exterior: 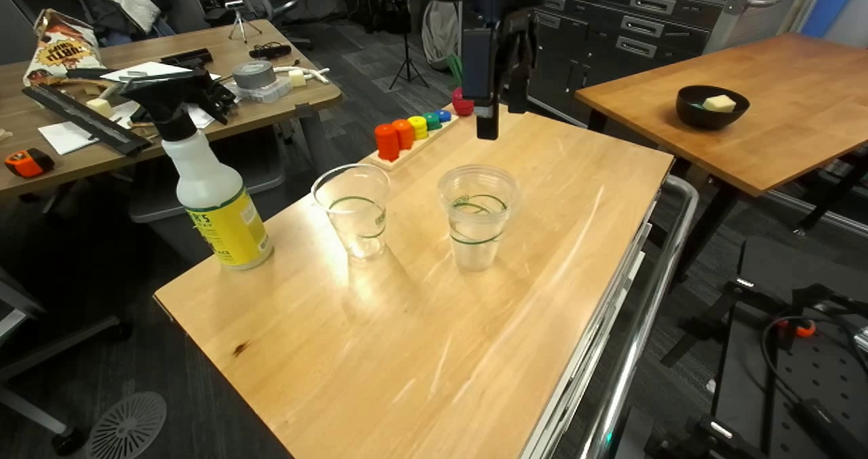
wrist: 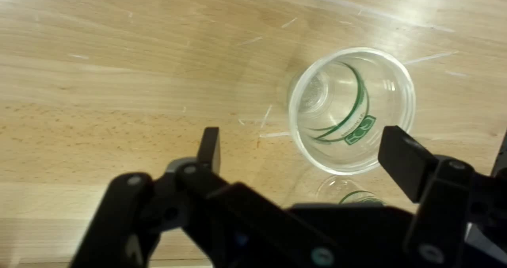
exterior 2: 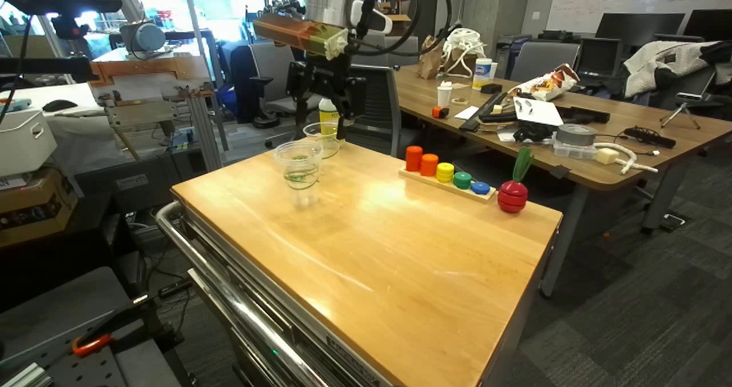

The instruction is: Stack the cups together

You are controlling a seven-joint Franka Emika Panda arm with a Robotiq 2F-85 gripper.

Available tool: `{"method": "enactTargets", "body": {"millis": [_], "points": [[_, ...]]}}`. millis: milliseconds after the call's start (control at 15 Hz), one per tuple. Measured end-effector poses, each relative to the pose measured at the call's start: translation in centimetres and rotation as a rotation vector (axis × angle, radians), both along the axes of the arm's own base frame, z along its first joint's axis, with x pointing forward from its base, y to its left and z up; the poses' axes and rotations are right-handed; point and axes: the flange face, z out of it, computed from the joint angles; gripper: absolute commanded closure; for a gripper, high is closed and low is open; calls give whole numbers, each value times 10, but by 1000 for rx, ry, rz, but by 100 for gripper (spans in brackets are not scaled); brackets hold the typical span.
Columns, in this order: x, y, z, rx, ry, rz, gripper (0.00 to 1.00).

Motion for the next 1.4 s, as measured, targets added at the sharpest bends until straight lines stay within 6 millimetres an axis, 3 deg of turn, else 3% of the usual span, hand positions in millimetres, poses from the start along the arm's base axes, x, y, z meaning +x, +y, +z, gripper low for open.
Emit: {"method": "enactTargets", "body": {"millis": [467,1200,1267,1400], "points": [[-4,3,-24,-150,-9,-96,0],[-11,21,-49,-171,34,-102,0],[-12,21,-51,-171,37,-102,25],[-12,22,-56,-170,44,-100,32]]}}
